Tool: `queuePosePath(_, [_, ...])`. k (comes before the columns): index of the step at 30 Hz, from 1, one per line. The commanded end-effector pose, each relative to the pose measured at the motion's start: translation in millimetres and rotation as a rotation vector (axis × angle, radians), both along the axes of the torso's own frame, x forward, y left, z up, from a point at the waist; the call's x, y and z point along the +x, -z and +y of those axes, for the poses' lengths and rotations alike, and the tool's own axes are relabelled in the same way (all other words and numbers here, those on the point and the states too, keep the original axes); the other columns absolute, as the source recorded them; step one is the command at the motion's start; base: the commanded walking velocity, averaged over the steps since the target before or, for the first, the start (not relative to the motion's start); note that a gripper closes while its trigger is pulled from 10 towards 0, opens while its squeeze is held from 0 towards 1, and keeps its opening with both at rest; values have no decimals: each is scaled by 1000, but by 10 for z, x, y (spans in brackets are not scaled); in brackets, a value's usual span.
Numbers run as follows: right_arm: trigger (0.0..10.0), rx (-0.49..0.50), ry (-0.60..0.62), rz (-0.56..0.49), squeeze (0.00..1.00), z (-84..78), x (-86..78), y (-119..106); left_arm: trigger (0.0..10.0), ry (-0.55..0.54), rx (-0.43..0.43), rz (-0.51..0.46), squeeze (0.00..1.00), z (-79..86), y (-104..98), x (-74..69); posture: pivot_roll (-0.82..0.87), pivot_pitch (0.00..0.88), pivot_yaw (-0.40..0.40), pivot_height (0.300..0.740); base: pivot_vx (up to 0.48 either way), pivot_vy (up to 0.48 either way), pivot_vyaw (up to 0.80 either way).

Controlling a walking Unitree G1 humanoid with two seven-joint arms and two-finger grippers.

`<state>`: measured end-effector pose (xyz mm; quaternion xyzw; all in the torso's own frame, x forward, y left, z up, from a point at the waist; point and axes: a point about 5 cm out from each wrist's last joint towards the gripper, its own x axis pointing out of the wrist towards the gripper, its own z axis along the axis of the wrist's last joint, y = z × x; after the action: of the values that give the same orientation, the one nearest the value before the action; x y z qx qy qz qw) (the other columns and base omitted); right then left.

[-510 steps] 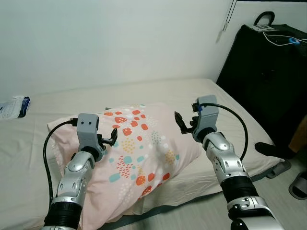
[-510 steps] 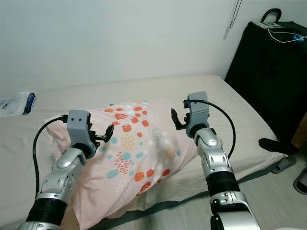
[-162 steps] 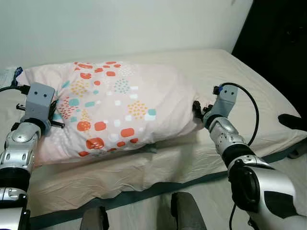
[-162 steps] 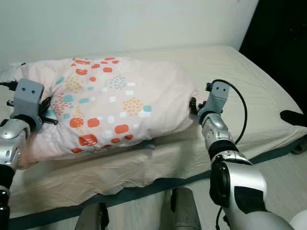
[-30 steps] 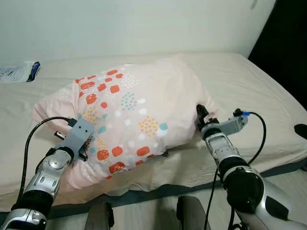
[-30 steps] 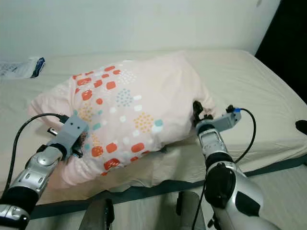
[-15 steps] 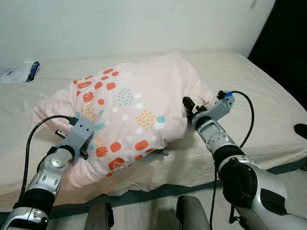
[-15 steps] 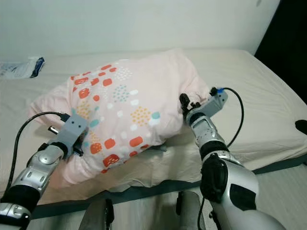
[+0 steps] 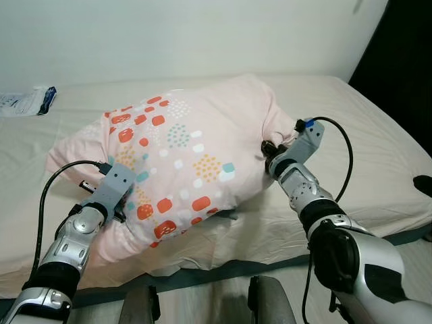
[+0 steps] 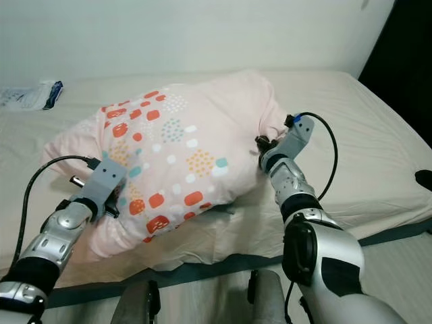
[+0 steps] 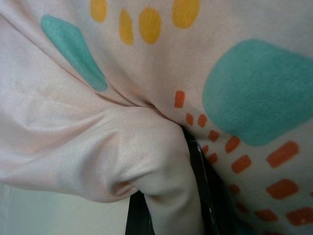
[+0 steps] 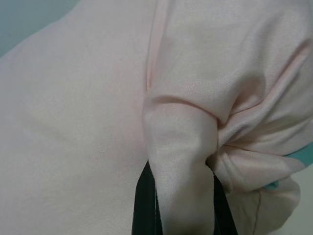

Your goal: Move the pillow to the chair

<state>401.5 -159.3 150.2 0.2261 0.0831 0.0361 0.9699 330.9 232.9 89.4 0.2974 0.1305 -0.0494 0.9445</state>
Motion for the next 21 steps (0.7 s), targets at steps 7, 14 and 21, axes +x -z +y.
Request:
queuePosePath(7, [0, -101, -28, -83, 0, 63, 30, -120, 0, -35, -227, -53, 0, -177, -31, 15, 17, 22, -86, 577, 0, 0, 0])
queuePosePath(14, [0, -118, -20, -254, 0, 72, 61, -402, 1490, -40, -601, -276, 0, -446, -500, 56, -1, 13, -90, 577, 0, 0, 0])
queuePosePath(21, [0, -128, -21, -382, 0, 123, 37, -616, 10000, 0, -712, -398, 0, -614, -833, 34, -1, 0, -87, 577, 0, 0, 0])
